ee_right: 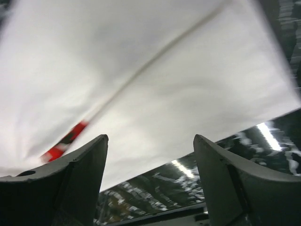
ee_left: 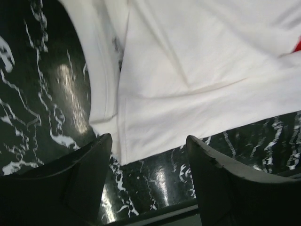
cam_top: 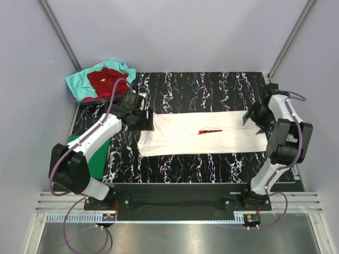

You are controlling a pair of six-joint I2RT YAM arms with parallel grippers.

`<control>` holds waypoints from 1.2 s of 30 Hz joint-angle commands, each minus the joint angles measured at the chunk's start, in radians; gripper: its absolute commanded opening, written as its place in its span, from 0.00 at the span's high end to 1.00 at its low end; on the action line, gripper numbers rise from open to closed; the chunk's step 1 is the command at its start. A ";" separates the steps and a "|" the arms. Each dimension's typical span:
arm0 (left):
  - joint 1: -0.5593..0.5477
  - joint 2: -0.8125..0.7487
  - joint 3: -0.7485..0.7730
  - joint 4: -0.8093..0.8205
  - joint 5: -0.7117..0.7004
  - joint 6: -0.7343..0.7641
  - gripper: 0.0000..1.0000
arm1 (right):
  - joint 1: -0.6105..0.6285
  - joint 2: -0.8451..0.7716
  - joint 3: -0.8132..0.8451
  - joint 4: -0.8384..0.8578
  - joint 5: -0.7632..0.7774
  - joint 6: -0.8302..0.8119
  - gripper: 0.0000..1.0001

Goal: Fold and stack the t-shirts
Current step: Fold the tshirt

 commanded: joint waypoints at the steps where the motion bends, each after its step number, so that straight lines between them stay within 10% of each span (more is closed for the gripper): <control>1: 0.059 -0.009 0.098 0.054 0.112 0.070 0.30 | 0.159 -0.133 0.032 0.032 -0.238 0.122 0.19; 14: 0.250 0.235 0.276 0.151 0.320 -0.120 0.33 | 0.772 -0.141 -0.371 1.064 -0.362 0.942 0.32; 25: 0.266 0.151 0.142 0.197 0.354 -0.156 0.35 | 0.911 0.001 -0.417 1.197 -0.282 1.169 0.67; 36: 0.300 0.140 0.125 0.185 0.387 -0.120 0.35 | 0.962 0.015 -0.411 1.091 -0.207 1.193 0.60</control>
